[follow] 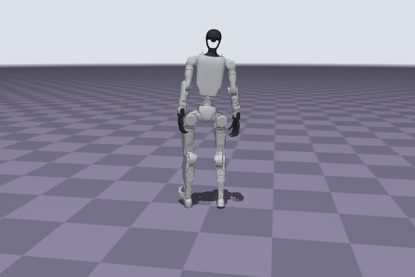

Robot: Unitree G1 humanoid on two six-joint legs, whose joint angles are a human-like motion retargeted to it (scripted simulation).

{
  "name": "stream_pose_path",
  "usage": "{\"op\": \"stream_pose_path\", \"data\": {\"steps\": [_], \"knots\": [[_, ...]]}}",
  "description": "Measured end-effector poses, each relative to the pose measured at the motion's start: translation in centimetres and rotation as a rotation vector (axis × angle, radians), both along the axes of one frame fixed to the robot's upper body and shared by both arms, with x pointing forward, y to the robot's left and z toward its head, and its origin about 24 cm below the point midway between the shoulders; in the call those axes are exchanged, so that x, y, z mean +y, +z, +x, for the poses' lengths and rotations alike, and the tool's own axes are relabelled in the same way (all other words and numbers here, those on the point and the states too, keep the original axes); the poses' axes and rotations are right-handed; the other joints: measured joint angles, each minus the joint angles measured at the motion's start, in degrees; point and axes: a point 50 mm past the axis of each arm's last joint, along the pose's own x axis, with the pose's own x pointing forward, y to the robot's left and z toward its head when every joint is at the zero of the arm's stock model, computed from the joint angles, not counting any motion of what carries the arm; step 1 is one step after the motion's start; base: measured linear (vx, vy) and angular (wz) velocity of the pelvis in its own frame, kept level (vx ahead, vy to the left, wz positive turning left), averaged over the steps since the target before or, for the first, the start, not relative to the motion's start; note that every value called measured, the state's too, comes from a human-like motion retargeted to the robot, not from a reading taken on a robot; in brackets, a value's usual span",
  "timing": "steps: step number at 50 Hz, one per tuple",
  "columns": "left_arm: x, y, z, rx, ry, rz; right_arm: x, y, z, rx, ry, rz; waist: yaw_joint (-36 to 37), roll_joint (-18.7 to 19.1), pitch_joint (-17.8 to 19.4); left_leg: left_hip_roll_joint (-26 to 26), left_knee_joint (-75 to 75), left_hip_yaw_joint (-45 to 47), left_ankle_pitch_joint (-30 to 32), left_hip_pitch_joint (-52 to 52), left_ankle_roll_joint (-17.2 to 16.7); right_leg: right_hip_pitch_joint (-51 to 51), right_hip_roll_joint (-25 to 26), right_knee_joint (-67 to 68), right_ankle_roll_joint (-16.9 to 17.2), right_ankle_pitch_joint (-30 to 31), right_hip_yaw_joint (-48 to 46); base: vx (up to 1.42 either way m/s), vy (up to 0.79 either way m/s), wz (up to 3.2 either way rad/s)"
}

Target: In place motions

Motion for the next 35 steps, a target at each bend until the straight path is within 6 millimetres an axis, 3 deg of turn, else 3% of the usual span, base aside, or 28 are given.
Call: {"op": "stream_pose_path", "data": {"steps": [35], "knots": [[-0.08,-0.01,0.02,-0.003,0.001,-0.008,-0.13,0.03,-0.20,0.002,-0.010,-0.006,-0.3,0.0,0.1,0.2,-0.1,1.2,-0.8,-0.2,-0.3,-0.6,-0.1,0.1,0.8,0.2,-0.1,0.00,0.00,0.00]]}}
